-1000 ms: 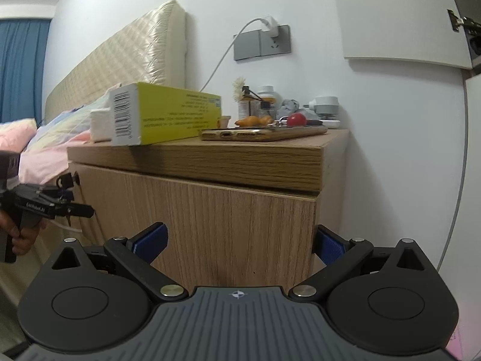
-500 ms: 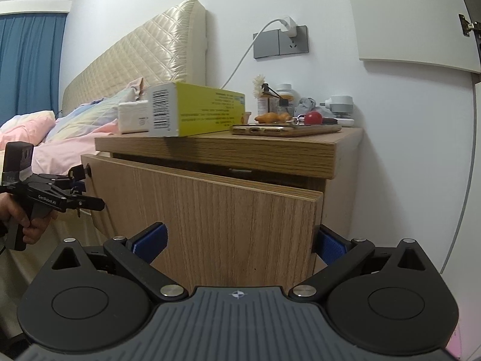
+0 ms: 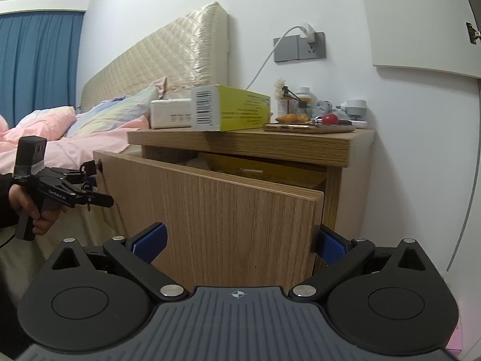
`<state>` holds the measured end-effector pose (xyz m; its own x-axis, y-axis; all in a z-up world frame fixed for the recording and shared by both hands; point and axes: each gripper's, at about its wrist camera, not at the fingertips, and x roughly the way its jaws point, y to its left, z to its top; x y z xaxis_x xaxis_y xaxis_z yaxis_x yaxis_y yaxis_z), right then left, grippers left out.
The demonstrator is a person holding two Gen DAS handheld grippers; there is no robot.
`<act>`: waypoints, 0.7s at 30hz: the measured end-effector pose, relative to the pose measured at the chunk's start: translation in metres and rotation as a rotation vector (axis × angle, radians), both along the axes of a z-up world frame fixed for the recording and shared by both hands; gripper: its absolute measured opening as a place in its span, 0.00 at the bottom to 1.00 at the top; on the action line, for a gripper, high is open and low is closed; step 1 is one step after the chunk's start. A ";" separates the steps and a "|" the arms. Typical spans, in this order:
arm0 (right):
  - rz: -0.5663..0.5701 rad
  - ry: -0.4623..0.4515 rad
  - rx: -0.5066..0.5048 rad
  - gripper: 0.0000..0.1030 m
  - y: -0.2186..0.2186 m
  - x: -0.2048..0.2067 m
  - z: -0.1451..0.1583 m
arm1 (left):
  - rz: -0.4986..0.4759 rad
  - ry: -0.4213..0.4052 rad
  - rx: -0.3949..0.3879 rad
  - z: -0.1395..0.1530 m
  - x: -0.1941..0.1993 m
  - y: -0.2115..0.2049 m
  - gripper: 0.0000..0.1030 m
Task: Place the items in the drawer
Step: 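Pull the drawer open by its key with the left tool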
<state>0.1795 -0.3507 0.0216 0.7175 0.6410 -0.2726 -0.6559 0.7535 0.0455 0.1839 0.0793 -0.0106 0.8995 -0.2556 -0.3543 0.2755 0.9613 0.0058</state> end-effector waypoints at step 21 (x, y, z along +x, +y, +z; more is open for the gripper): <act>0.112 0.009 -0.005 1.00 -0.015 -0.058 0.007 | 0.014 0.030 0.014 0.003 -0.059 -0.004 0.97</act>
<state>0.1217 -0.3652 0.0289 0.6391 0.7156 -0.2820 -0.7355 0.6758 0.0482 0.1246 0.0749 -0.0076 0.8921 -0.2379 -0.3842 0.2620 0.9650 0.0108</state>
